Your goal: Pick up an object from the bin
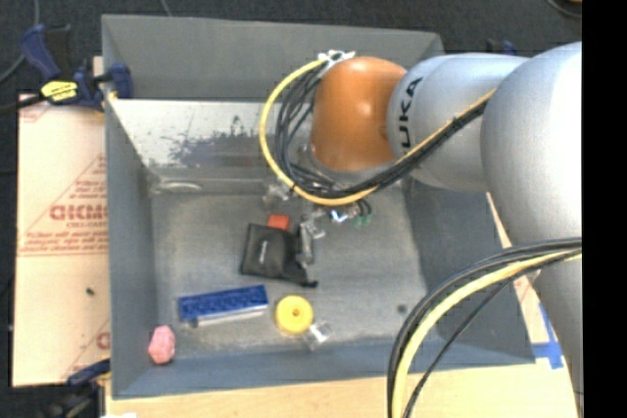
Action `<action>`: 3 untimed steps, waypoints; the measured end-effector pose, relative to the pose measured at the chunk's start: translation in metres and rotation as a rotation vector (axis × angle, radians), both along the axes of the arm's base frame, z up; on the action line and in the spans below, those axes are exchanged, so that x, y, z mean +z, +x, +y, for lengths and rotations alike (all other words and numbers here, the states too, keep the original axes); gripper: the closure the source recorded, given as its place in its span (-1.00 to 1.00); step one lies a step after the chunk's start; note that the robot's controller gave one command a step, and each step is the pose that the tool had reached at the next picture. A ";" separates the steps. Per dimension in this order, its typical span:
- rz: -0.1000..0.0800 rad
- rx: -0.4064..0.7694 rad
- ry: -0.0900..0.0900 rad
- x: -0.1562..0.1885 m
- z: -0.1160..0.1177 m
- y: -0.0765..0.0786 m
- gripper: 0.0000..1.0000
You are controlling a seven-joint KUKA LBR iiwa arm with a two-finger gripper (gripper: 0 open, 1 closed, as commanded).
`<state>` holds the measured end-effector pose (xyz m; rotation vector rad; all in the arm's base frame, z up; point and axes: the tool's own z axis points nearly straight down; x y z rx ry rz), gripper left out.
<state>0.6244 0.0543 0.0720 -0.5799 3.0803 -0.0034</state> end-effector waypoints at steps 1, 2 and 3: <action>-0.011 -0.271 0.007 0.000 0.037 0.006 1.00; -0.011 -0.271 0.007 0.000 0.037 0.006 1.00; -0.011 -0.275 0.008 0.096 0.050 0.015 1.00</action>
Offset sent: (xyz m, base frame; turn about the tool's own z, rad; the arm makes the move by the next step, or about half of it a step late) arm 0.0000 0.0000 0.0000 0.0000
